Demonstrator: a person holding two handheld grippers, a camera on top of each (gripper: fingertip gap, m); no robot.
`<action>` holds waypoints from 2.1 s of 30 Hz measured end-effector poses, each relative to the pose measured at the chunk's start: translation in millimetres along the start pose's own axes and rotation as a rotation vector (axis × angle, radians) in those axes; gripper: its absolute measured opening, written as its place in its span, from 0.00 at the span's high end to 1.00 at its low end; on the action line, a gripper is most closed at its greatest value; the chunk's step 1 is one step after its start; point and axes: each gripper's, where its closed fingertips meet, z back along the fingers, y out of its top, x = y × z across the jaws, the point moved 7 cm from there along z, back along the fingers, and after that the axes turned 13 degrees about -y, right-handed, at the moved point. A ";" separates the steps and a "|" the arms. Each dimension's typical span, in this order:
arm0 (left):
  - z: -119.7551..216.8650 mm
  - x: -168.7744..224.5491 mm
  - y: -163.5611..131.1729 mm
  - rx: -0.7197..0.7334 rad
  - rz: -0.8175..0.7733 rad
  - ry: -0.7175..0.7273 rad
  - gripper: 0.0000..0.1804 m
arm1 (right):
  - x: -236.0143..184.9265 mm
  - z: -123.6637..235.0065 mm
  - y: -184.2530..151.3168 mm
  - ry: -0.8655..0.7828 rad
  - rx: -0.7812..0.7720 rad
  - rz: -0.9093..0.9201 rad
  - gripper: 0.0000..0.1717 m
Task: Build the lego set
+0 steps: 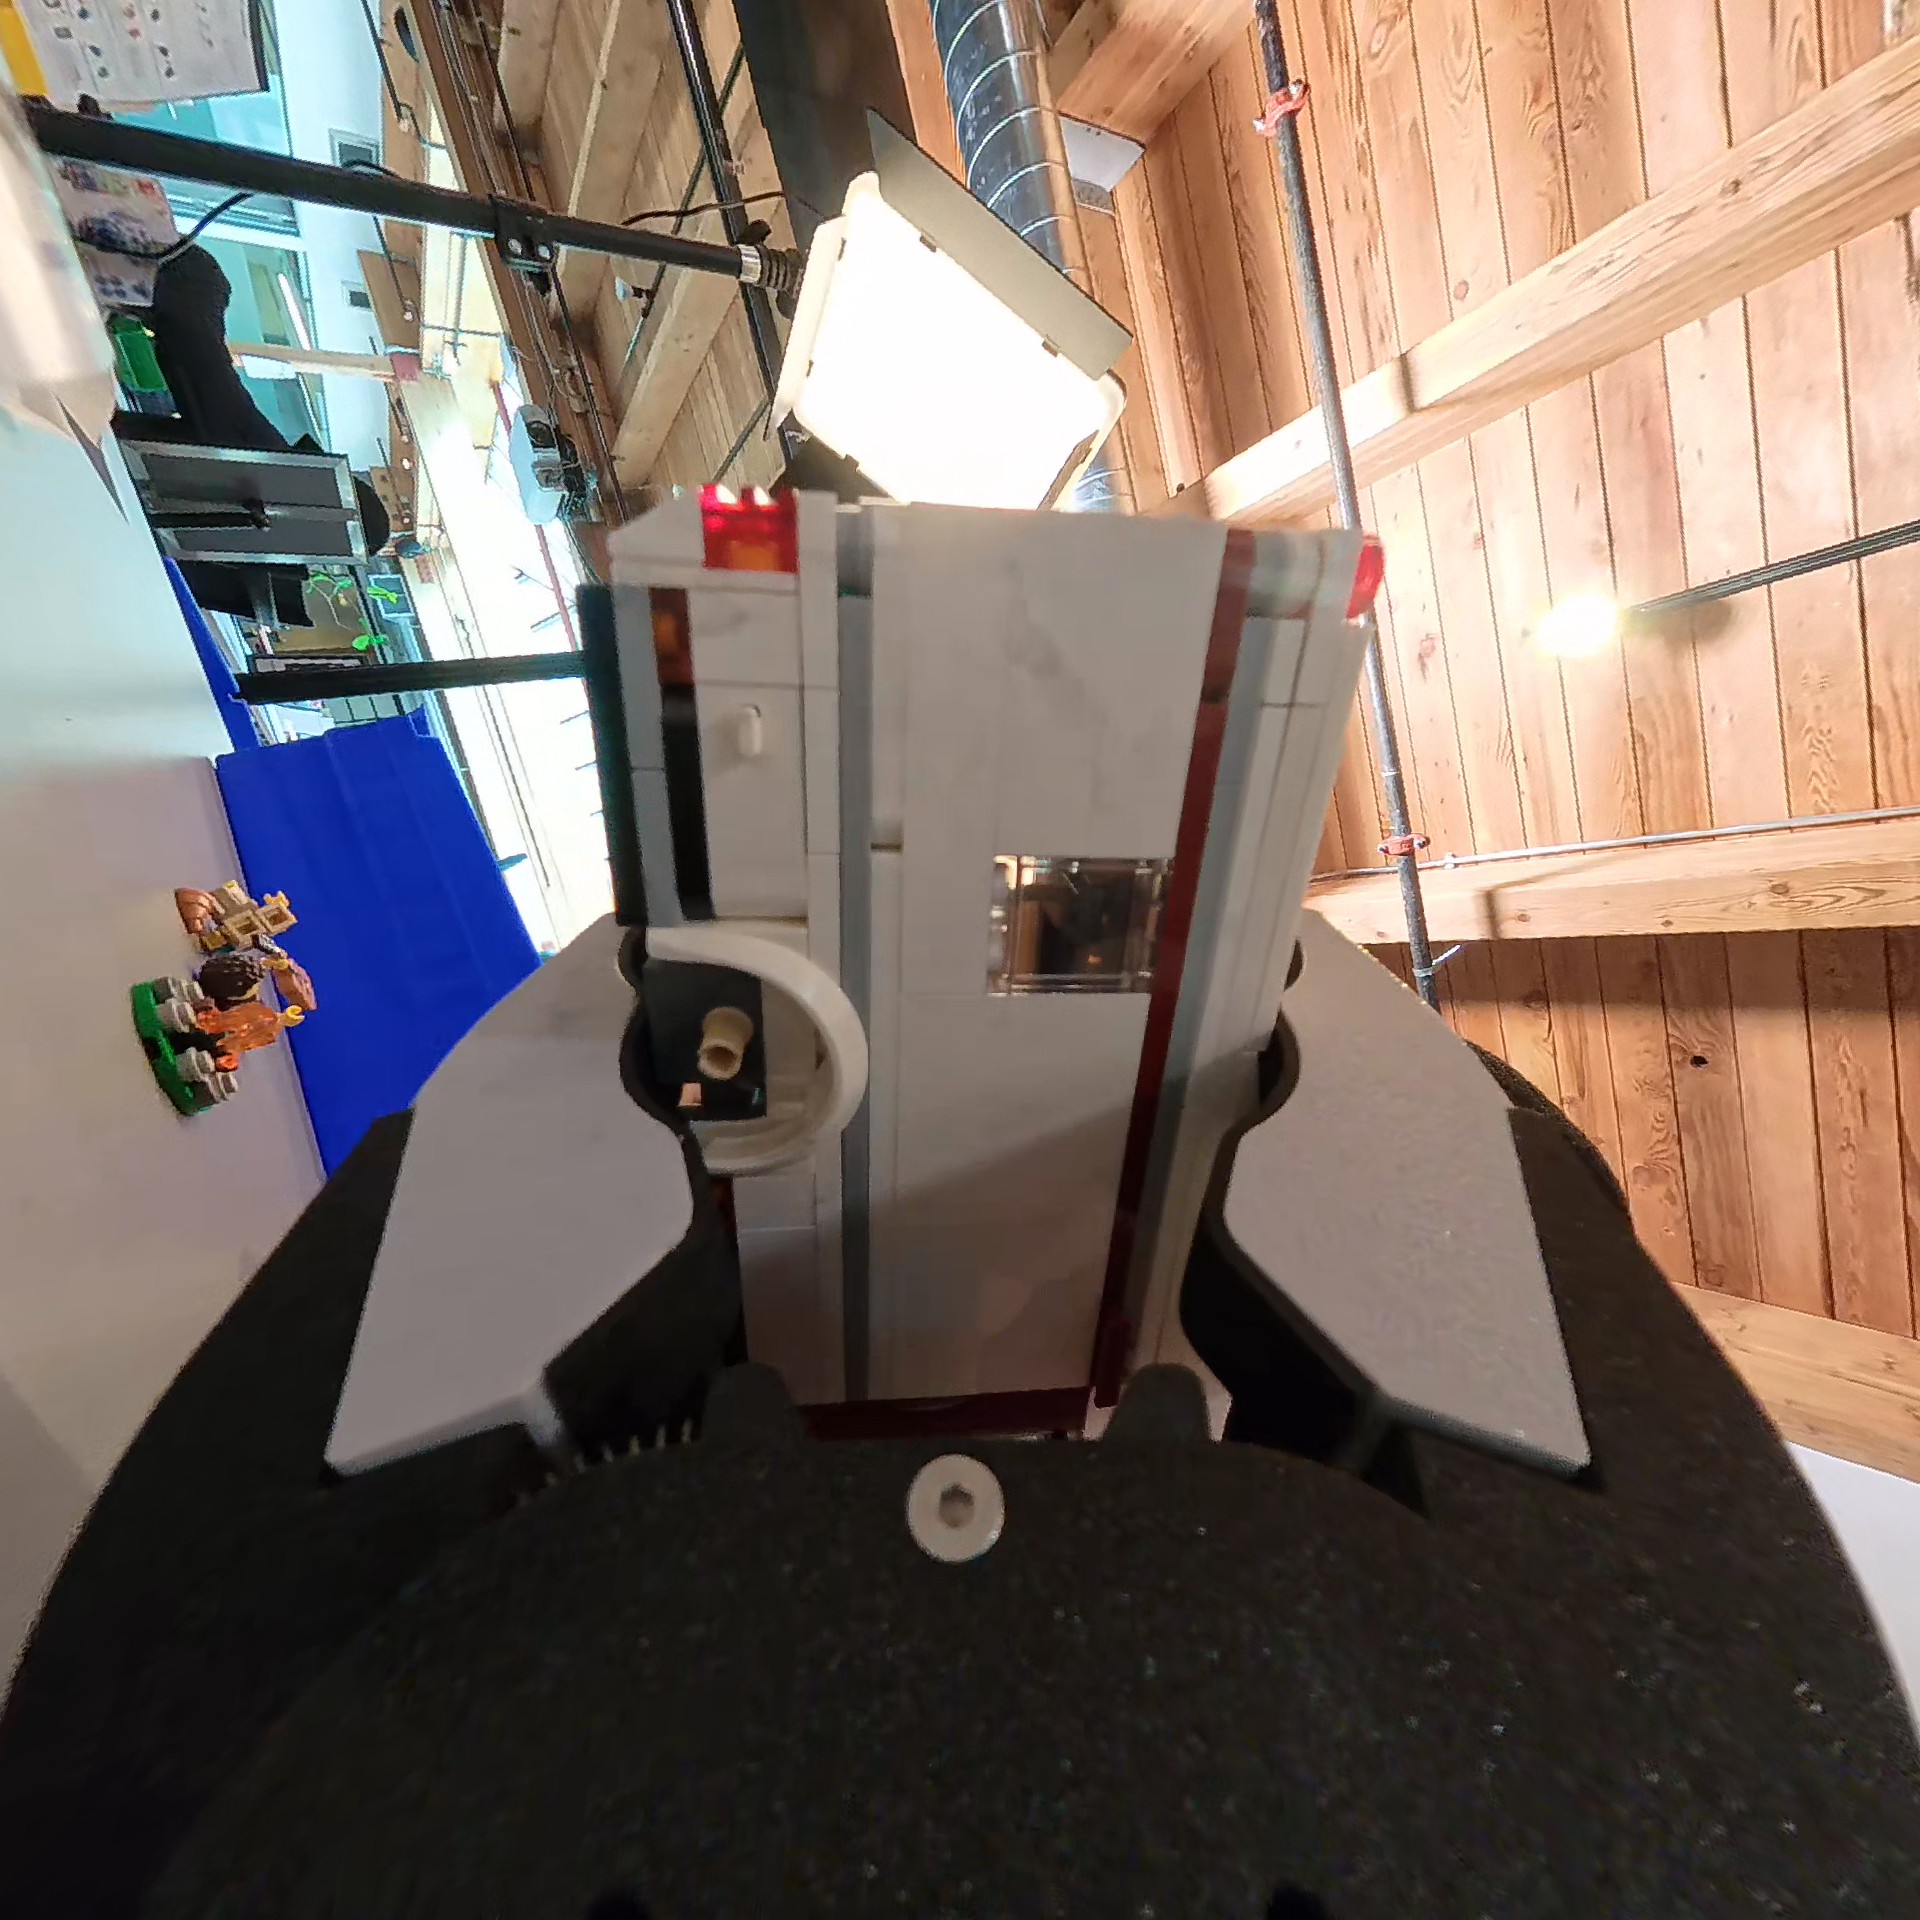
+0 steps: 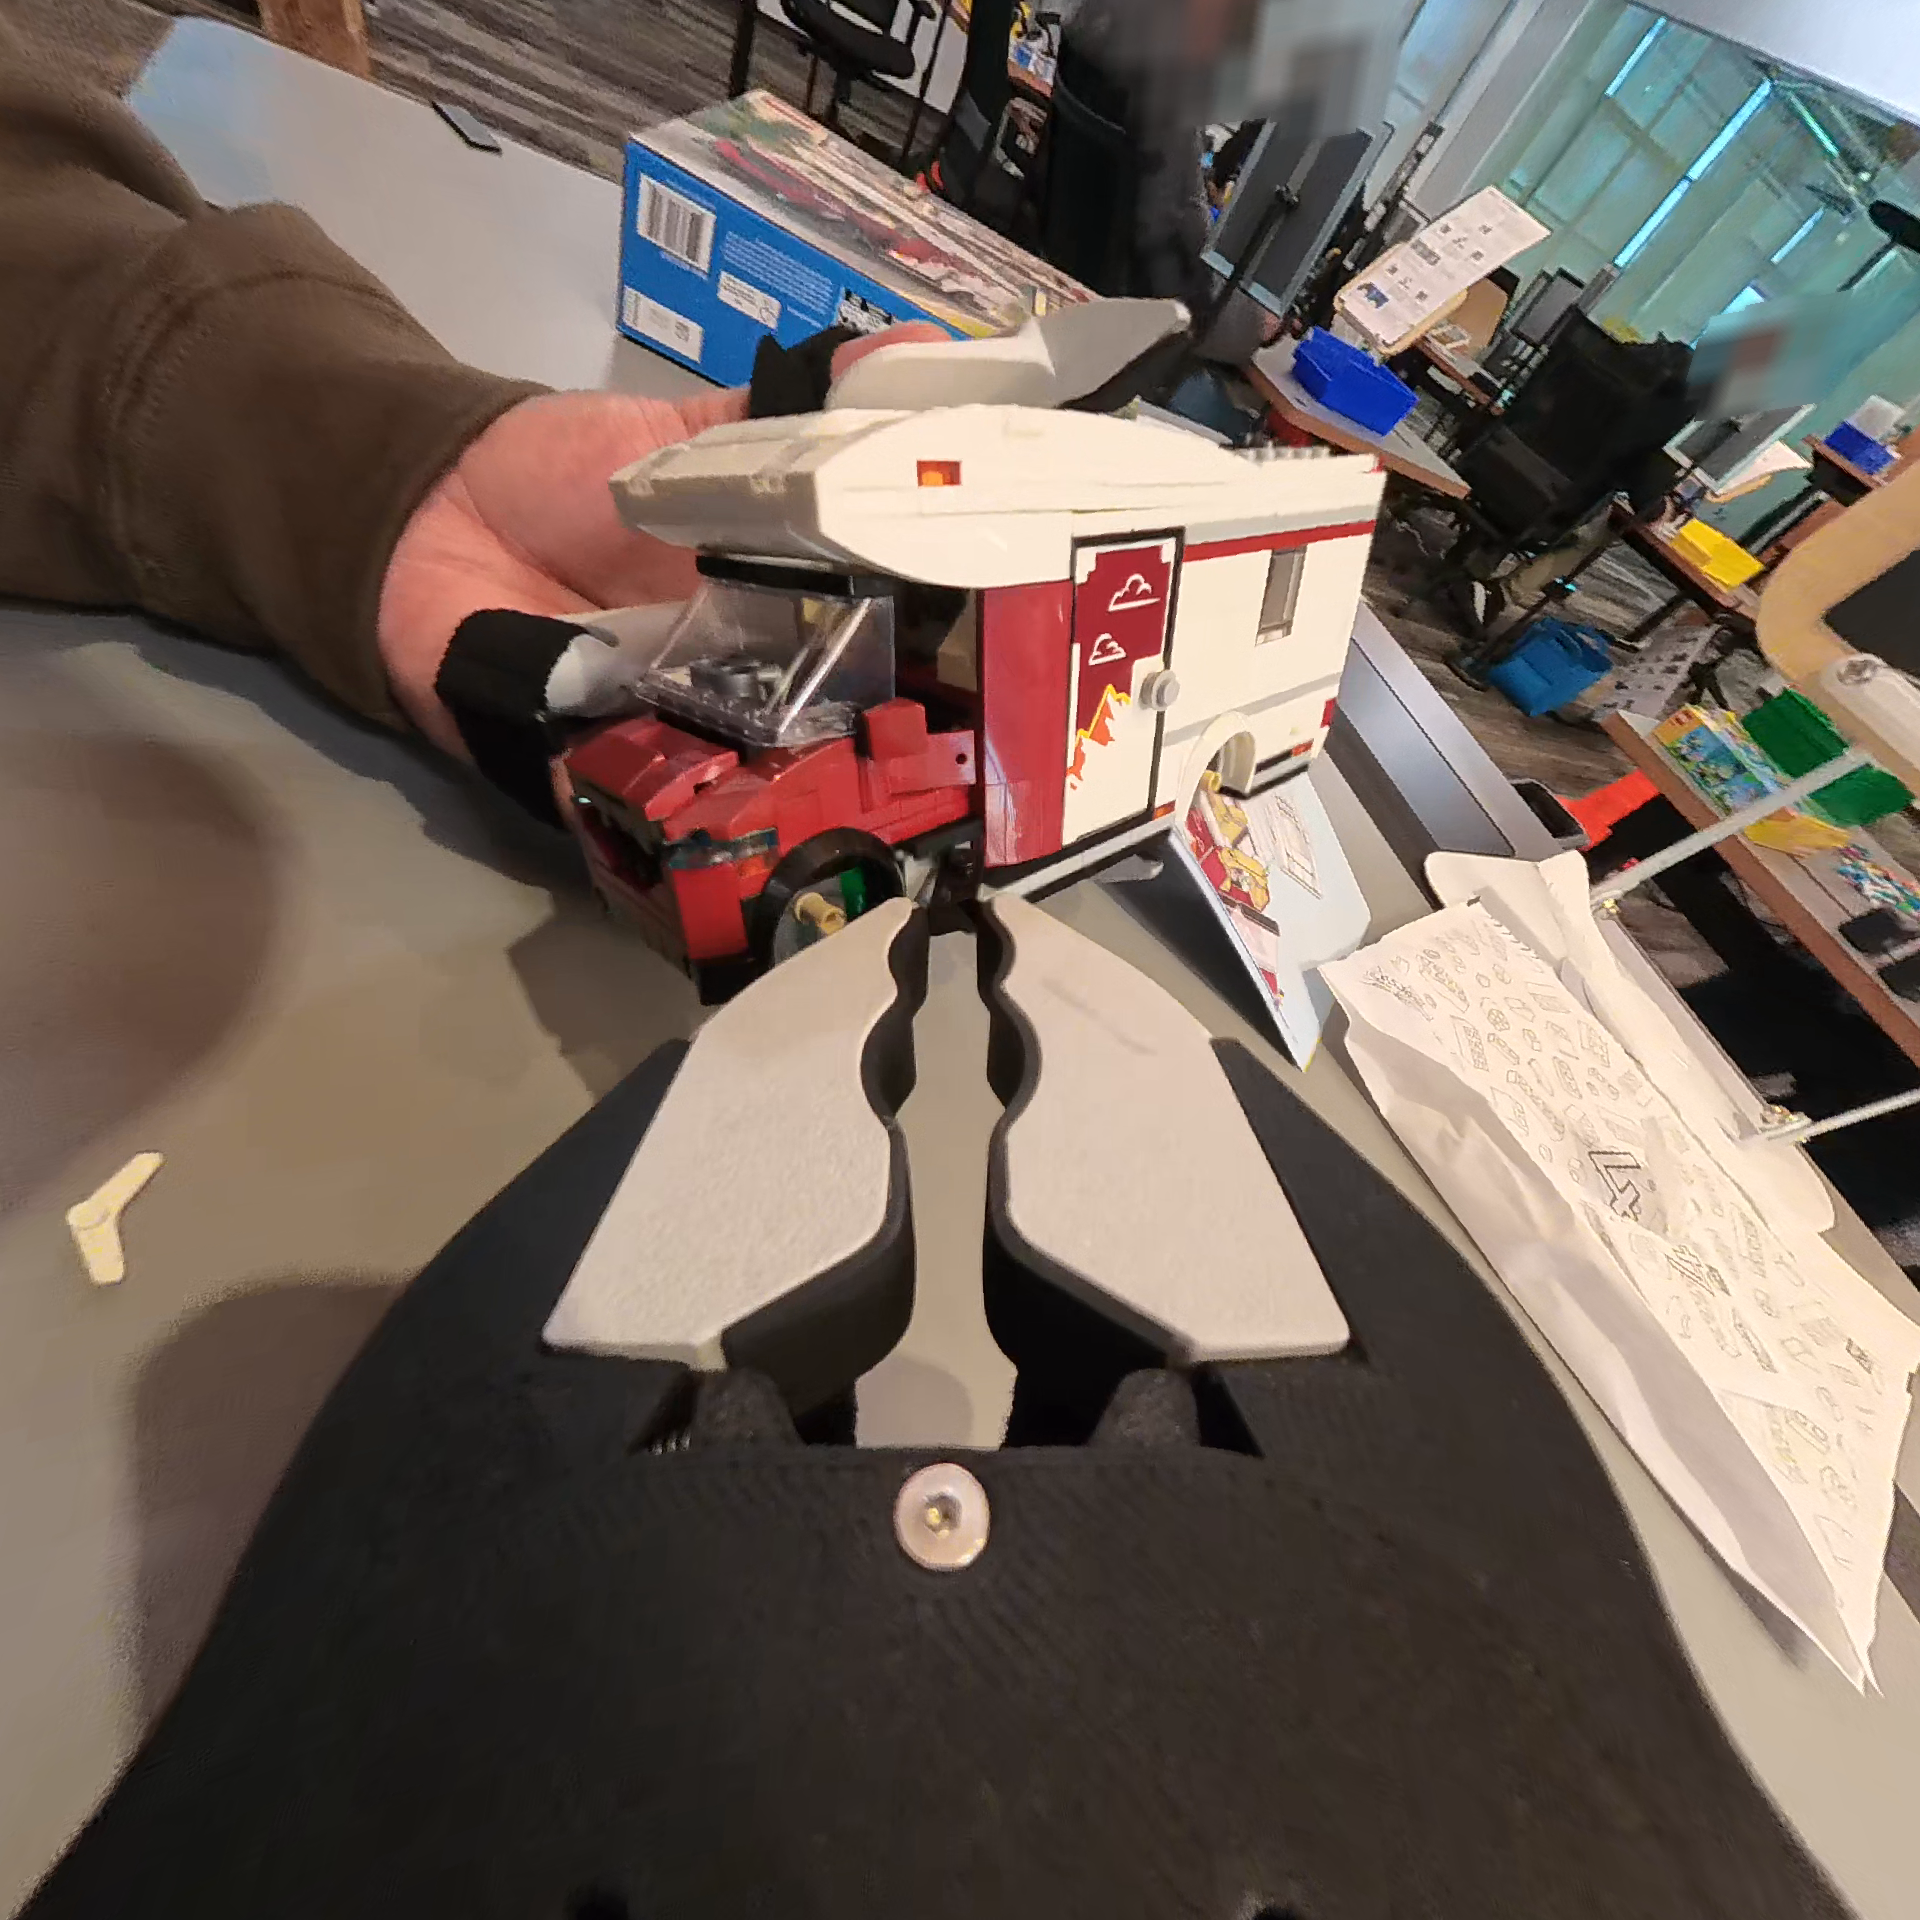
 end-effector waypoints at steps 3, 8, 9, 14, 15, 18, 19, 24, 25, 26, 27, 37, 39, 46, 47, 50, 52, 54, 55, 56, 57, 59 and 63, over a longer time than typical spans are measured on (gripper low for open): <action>-1.3 0.4 -2.5 0.001 0.005 -0.015 0.40 | 1.5 2.5 1.2 0.041 0.020 -0.014 0.95; -2.5 1.5 -4.7 0.008 0.017 -0.037 0.40 | 4.0 4.2 3.7 0.073 0.025 -0.057 0.95; -2.8 2.1 -5.0 0.010 0.017 -0.044 0.40 | 3.9 4.5 4.8 0.072 0.027 -0.058 0.95; -4.7 5.3 -7.0 0.032 0.036 -0.092 0.40 | 4.2 8.8 14.6 0.102 0.062 -0.104 0.94; -5.0 5.9 -7.8 0.037 0.040 -0.101 0.40 | 4.7 9.2 16.1 0.103 0.064 -0.108 0.94; -6.2 6.8 -10.1 0.054 0.061 -0.125 0.40 | 6.1 10.0 20.1 0.094 0.074 -0.110 0.95; -6.4 7.2 -10.4 0.059 0.067 -0.131 0.40 | 6.2 10.4 21.4 0.095 0.078 -0.114 0.96; -6.3 9.1 -11.1 0.066 0.066 -0.149 0.39 | 6.2 10.5 24.0 0.097 0.085 -0.128 0.97; -6.4 9.3 -11.3 0.068 0.067 -0.152 0.40 | 6.3 10.5 24.1 0.099 0.087 -0.133 0.97; -6.4 9.4 -11.5 0.067 0.068 -0.155 0.40 | 6.6 10.7 24.2 0.101 0.090 -0.139 0.97; -6.6 9.5 -11.9 0.066 0.070 -0.158 0.40 | 7.0 10.9 24.3 0.101 0.094 -0.145 0.96; -9.4 18.3 -13.0 0.030 -0.016 -0.194 0.40 | 24.5 11.3 22.8 0.119 -0.106 -0.513 0.91; -10.6 21.8 -13.2 0.016 -0.054 -0.206 0.40 | 24.3 7.0 17.8 0.143 -0.199 -0.648 0.87; -7.7 19.6 -13.9 0.014 -0.097 -0.197 0.40 | 27.1 4.3 20.1 0.308 -0.215 -0.921 0.81; -7.0 18.4 -13.9 0.017 -0.095 -0.194 0.40 | 28.6 4.0 18.7 0.300 -0.227 -0.923 0.81; -5.8 15.8 -14.9 0.014 -0.101 -0.177 0.40 | 30.8 1.9 15.3 0.311 -0.256 -0.951 0.81; -5.4 15.6 -16.1 0.004 -0.111 -0.173 0.40 | 31.3 0.2 13.4 0.316 -0.274 -0.961 0.82; -5.7 16.1 -17.0 -0.006 -0.121 -0.167 0.40 | 30.7 -1.3 11.4 0.328 -0.288 -0.968 0.82; -5.9 16.7 -17.2 -0.010 -0.128 -0.165 0.40 | 30.1 -2.1 10.0 0.335 -0.295 -0.973 0.82; -6.2 17.4 -17.2 -0.014 -0.134 -0.165 0.40 | 29.5 -2.8 8.7 0.343 -0.300 -0.979 0.82; -6.4 17.8 -17.2 -0.017 -0.138 -0.164 0.40 | 28.7 -3.7 7.6 0.352 -0.303 -0.987 0.82; -6.4 18.2 -17.4 -0.019 -0.142 -0.164 0.40 | 27.1 -5.1 6.5 0.376 -0.303 -1.006 0.83; -6.0 17.2 -18.1 -0.021 -0.141 -0.158 0.40 | 24.8 -7.3 4.8 0.390 -0.306 -1.010 0.84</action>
